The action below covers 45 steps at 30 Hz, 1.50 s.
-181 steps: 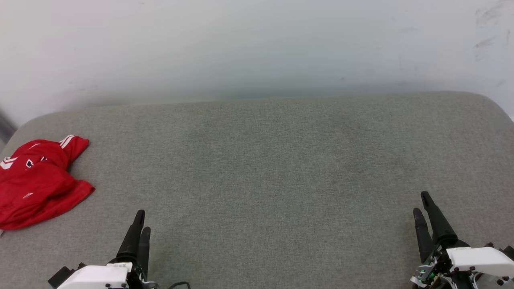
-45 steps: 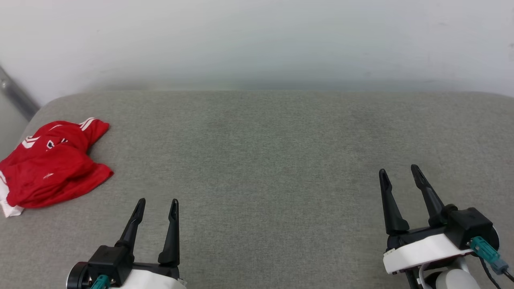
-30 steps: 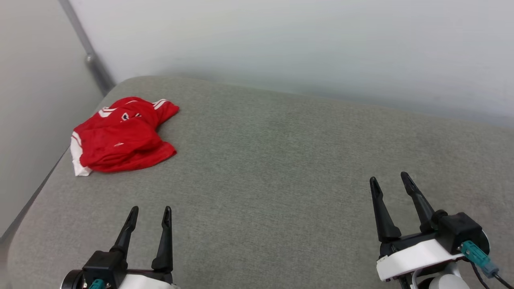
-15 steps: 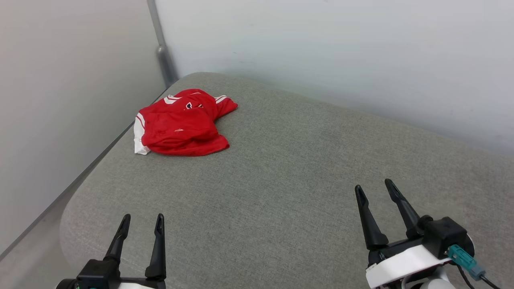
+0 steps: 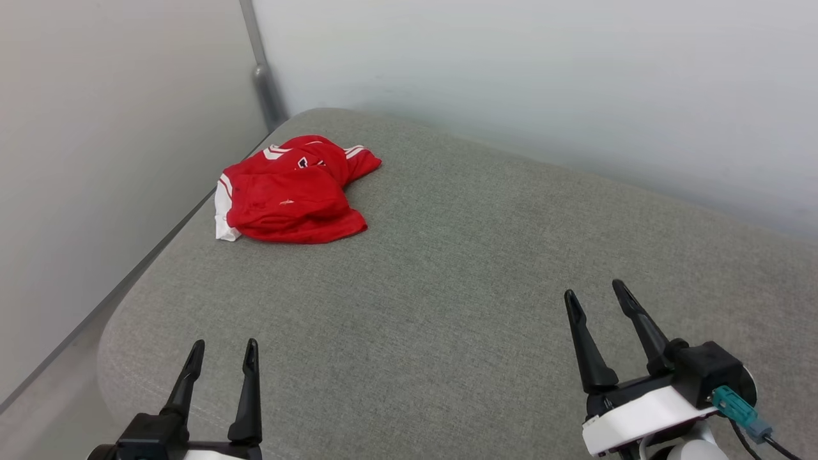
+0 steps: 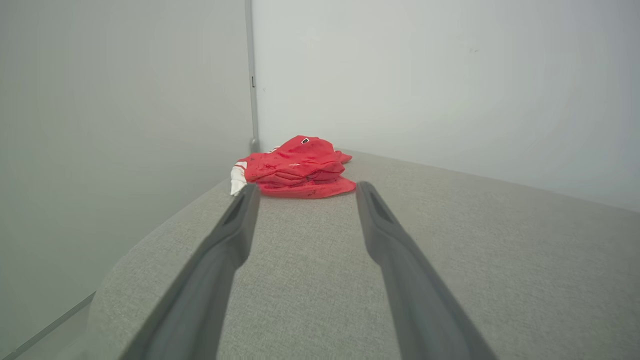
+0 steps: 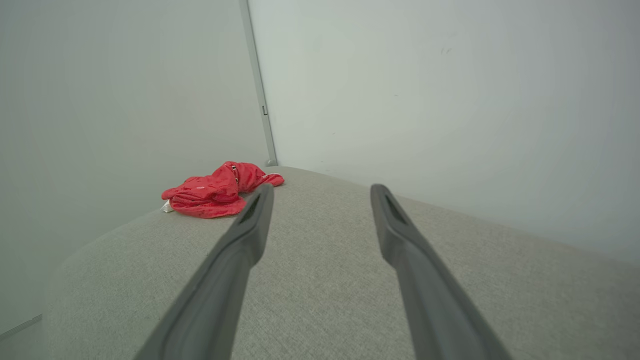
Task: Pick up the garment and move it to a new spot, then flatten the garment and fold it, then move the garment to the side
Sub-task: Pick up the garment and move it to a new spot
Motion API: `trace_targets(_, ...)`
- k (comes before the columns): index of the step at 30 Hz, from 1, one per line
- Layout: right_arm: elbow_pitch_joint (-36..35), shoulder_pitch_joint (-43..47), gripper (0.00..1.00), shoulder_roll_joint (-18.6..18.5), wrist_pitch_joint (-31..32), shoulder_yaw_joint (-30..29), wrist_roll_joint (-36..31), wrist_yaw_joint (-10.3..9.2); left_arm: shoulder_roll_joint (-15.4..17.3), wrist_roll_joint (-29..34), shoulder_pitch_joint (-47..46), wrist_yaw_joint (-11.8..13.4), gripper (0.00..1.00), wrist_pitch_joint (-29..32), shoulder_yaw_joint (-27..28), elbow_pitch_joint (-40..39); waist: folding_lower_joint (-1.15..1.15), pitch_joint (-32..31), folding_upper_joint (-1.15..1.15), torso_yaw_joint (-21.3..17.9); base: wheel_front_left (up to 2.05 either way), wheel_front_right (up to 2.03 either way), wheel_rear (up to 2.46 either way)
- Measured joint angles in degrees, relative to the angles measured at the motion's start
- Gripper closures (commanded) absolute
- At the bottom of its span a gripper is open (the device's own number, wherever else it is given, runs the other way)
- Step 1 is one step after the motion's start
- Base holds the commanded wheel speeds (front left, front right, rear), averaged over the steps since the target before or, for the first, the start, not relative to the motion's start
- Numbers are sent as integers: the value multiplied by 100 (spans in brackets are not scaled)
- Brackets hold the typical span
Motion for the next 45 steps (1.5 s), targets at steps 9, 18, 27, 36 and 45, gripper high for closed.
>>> trace_targets(9, -230, -220, 0, 2, 0, -171, -444, 0, 252, -234, -669, -2, 0, 0, -67, 456, 0, 567, 0, -93, 0, 0, 0)
trace_targets(18, -721, -561, 0, 4, 193, -269, -906, 0, 1570, -1753, -2429, -2, 0, 564, -425, 1421, 1, 1498, 0, -402, 0, 0, 0)
trace_targets(27, -1664, -892, 0, 5, 476, -480, -1523, 1, 3328, -4144, -4546, -10, 0, 2603, -1439, 1978, 2, 2589, 0, -732, 0, 0, 0)
trace_targets(36, -2268, -1060, 0, 3, 556, -463, -1809, 1, 4342, -5445, -5854, -11, 0, 4084, -2026, 3201, 2, 3398, 0, -1227, 0, 0, 0)
trace_targets(45, -2582, -1090, 0, 2, 563, -543, -1856, 1, 4522, -5850, -6450, -11, 0, 4805, -2254, 4525, 2, 3953, 0, -1710, 0, 0, 0)
